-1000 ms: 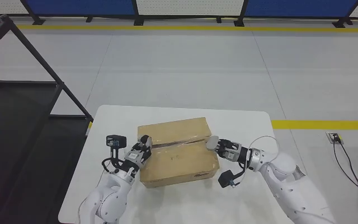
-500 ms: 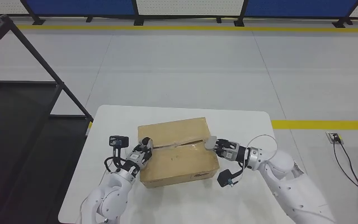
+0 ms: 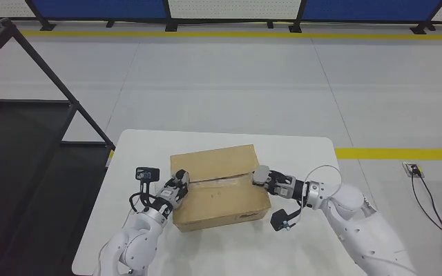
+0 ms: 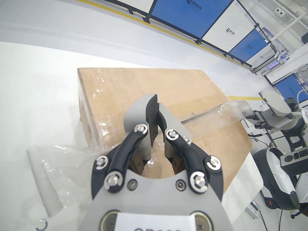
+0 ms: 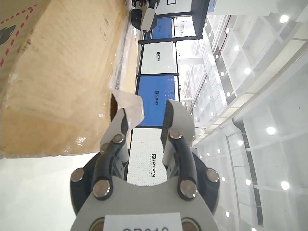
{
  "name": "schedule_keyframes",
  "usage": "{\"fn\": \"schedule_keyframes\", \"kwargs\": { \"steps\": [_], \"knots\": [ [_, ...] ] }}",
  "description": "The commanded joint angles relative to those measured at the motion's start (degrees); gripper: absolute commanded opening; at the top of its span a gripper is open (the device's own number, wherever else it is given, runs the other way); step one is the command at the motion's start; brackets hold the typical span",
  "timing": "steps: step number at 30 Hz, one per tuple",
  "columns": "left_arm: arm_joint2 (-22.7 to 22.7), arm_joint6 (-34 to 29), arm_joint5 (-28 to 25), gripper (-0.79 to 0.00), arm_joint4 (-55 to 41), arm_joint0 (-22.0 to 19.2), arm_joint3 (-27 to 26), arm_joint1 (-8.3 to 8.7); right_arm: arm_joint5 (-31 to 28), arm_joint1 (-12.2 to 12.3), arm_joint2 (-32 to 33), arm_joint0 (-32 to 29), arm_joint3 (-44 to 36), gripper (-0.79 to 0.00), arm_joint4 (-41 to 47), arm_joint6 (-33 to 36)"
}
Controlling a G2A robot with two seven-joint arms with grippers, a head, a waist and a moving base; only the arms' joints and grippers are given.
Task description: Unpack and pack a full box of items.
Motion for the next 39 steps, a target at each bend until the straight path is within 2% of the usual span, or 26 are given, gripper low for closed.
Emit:
{"fn": "schedule_keyframes", "kwargs": {
  "steps": [1,13,19,21,26,29,33,39],
  "knots": [
    [0.06,0.11,0.09,-0.785,-0.04,0.04,-0.04,0.04,0.09,0.03,-0.02,0.06,0.00,0.000,-0.11,0.00],
    [0.35,0.57,0.20,-0.785,-0.40,0.26,-0.53,0.30,2.74,0.58,1.92,-1.27,-2.13,0.000,-0.73,3.41],
    [0.42,1.15,0.33,-0.785,-0.90,0.37,-0.66,0.39,5.74,1.18,4.92,-3.88,-4.67,0.000,1.04,5.69],
    [0.36,1.44,0.20,-0.785,-1.32,0.57,-0.87,0.43,4.14,1.34,5.56,-4.58,-5.45,0.000,2.41,5.55],
    [0.17,1.96,0.01,-0.785,-1.82,0.99,-1.26,0.55,-4.09,1.52,6.95,-5.02,-6.59,0.000,9.19,4.43],
    [0.12,2.03,-0.11,-0.785,-1.95,1.12,-1.26,0.62,-5.35,1.81,8.50,-5.33,-7.10,0.000,11.72,3.14],
    [0.18,1.96,-0.29,-0.785,-2.07,1.13,-1.10,0.72,-5.21,2.15,8.77,-5.38,-7.74,0.000,9.19,3.14],
    [0.28,2.19,-0.38,-0.785,-2.30,1.18,-0.97,0.83,-6.23,2.02,7.48,-4.30,-7.29,0.000,6.19,7.37]
  ]
}}
